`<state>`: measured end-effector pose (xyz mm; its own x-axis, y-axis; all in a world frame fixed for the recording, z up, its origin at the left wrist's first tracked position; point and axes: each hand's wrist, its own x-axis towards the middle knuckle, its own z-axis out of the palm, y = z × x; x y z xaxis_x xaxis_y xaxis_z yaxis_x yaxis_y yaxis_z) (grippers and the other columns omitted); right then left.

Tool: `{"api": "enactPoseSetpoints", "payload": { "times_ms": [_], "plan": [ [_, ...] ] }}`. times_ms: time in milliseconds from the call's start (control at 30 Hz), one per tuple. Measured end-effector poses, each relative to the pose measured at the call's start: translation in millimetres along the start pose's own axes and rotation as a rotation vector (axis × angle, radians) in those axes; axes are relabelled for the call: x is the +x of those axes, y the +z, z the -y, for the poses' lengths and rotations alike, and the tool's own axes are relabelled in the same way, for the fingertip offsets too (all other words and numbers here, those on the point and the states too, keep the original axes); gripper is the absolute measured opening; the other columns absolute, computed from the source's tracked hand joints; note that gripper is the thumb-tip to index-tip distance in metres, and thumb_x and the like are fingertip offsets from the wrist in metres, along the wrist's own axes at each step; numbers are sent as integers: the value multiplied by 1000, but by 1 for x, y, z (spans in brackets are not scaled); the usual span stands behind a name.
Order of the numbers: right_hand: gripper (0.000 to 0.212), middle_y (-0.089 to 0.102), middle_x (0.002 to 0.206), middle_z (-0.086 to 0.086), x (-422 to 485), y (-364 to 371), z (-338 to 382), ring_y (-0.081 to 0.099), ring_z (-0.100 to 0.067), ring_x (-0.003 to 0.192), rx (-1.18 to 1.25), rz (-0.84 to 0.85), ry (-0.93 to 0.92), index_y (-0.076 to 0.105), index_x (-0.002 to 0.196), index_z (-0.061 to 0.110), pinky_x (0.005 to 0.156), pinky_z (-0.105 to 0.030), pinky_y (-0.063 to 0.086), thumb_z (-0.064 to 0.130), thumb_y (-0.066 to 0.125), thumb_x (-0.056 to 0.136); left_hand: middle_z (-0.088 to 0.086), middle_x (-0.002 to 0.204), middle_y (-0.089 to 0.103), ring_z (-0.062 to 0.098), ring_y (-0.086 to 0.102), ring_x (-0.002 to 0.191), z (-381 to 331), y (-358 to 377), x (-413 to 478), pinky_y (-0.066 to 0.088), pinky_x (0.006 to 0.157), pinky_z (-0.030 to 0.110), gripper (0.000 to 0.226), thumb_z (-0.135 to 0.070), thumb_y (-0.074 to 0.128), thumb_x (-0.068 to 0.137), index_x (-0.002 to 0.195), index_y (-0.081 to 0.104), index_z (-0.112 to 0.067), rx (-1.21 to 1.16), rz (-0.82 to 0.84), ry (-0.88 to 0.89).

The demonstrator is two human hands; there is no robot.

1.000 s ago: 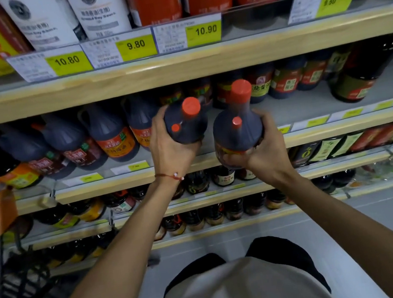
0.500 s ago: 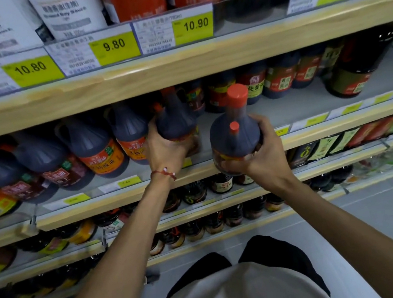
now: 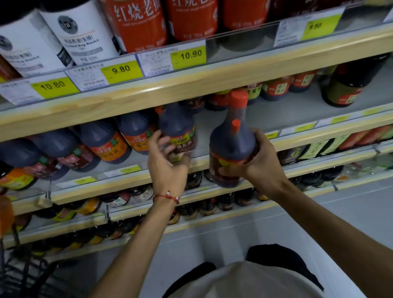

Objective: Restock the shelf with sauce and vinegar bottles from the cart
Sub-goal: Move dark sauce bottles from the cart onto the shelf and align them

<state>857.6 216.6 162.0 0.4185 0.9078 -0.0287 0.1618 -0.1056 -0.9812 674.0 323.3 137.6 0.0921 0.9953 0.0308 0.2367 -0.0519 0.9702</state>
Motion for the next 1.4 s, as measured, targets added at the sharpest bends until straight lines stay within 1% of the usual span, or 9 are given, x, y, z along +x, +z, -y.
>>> {"api": "enactPoseSetpoints", "payload": {
  "times_ms": [100,200,467,600,767,933,1033,1200,1400],
  "plan": [
    [97,67,122,5,-3,-11,7,68,1,101,47,83,50,50,132,16,79,-17,56,25,95,46,-3,131,64,22,59,129,-9,3,-23,53,98,29,73,10,76,78,142,51,-13,-51,371,-93],
    [97,70,124,-1,-1,-23,7,72,-8,103,83,205,94,49,137,11,81,-25,59,18,97,52,-3,131,66,7,62,123,-20,12,-46,49,102,23,88,10,84,70,146,47,-13,-19,573,-80],
    [92,53,149,-4,27,-81,13,58,-14,132,-75,790,108,20,157,13,107,-36,53,20,77,86,2,117,75,17,71,108,-30,51,-84,57,94,33,78,-15,96,61,130,61,-9,-33,393,-135],
    [79,50,153,-6,41,-103,15,55,-16,137,-85,886,40,21,158,11,109,-35,51,4,69,95,1,117,73,11,71,107,-40,66,-89,57,91,26,75,-11,97,63,129,61,-11,-9,350,-146],
    [73,60,140,-12,47,-104,11,65,-10,121,-26,787,8,34,150,0,97,-24,54,-14,70,88,-1,113,74,8,71,102,-51,81,-87,55,84,20,70,-5,95,63,124,61,-12,-2,263,-111],
    [90,59,138,0,43,-92,-2,59,-19,129,-44,578,-50,41,140,17,103,-32,53,16,91,65,5,119,59,10,55,111,-53,81,-73,50,95,24,89,-46,96,51,129,62,-18,276,170,111],
    [97,59,136,12,45,-82,-4,59,-11,128,-86,466,-131,40,139,26,106,-38,53,23,97,61,6,122,57,10,55,113,-55,81,-63,49,98,22,94,-34,99,57,139,57,-15,300,138,162],
    [95,59,139,11,54,-63,-4,60,-8,129,-18,300,-223,39,144,24,106,-33,53,7,95,68,2,143,59,14,54,134,-54,81,-39,48,109,42,84,-16,90,74,146,49,-9,259,67,257],
    [94,60,139,2,73,-35,-22,59,-4,128,-11,162,-300,38,141,26,104,-26,51,7,95,69,9,121,50,-2,57,104,-39,89,-15,49,91,8,69,11,79,77,140,55,-1,254,-98,317]
  ]
}}
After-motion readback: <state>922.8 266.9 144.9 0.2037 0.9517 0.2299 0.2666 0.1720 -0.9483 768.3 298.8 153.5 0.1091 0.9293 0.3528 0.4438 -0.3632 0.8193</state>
